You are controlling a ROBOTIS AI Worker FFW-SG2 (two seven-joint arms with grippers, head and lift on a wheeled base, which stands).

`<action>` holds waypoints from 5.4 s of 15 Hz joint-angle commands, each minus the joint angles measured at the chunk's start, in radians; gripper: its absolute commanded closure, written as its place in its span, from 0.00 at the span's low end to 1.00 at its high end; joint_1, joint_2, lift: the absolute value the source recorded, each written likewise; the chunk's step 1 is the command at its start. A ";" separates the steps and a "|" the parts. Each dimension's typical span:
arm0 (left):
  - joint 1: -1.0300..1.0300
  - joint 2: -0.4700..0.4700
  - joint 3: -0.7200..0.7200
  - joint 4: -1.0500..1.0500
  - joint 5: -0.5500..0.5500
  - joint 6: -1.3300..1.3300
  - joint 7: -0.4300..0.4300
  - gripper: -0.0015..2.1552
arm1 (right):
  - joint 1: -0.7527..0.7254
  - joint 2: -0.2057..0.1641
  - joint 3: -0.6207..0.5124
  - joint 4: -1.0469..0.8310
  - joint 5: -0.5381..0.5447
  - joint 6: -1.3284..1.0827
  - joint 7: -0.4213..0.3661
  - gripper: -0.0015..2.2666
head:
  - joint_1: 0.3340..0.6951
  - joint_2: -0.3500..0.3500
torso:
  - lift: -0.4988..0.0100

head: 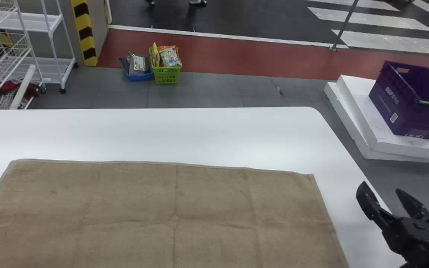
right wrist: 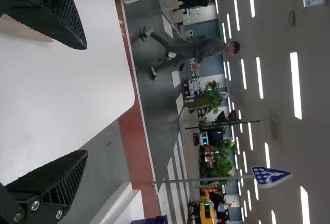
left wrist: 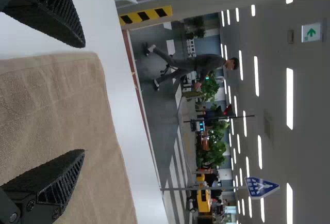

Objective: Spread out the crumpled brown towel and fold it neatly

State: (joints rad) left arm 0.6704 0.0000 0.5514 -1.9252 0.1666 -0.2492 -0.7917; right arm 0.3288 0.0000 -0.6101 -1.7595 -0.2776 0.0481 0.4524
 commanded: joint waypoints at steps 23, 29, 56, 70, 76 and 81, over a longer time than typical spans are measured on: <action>0.008 -0.003 -0.001 -0.012 0.008 0.000 -0.027 0.04 | 0.032 0.001 0.016 -0.081 0.005 0.071 -0.003 0.04 | 1.00 0.25 | 0.73; 0.008 -0.003 -0.001 -0.008 0.008 0.000 -0.032 0.04 | 0.016 0.001 0.035 -0.078 0.029 0.071 -0.004 0.04 | 1.00 0.26 | 0.73; 0.015 -0.003 0.005 -0.012 0.019 0.003 -0.054 0.04 | -0.264 -0.032 0.181 0.130 0.175 0.451 0.015 0.09 | 1.00 0.46 | 0.73; 0.020 -0.003 0.005 -0.021 0.019 0.003 -0.055 0.04 | -0.287 -0.048 0.193 0.118 0.176 0.510 0.019 0.40 | 1.00 0.47 | 0.73; 0.020 -0.003 0.001 -0.049 0.025 0.021 -0.055 0.04 | -0.292 -0.052 0.174 0.117 0.178 0.540 0.017 0.52 | 1.00 0.46 | 0.73; 0.003 -0.003 -0.051 -0.120 -0.001 0.126 -0.023 0.04 | -0.261 -0.051 0.145 0.063 0.150 0.534 0.019 0.52 | 1.00 0.41 | 0.73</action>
State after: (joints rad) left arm 0.6852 0.0000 0.5163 -2.0136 0.1819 -0.1788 -0.8181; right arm 0.0605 -0.0508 -0.4563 -1.6793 -0.1186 0.5863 0.4709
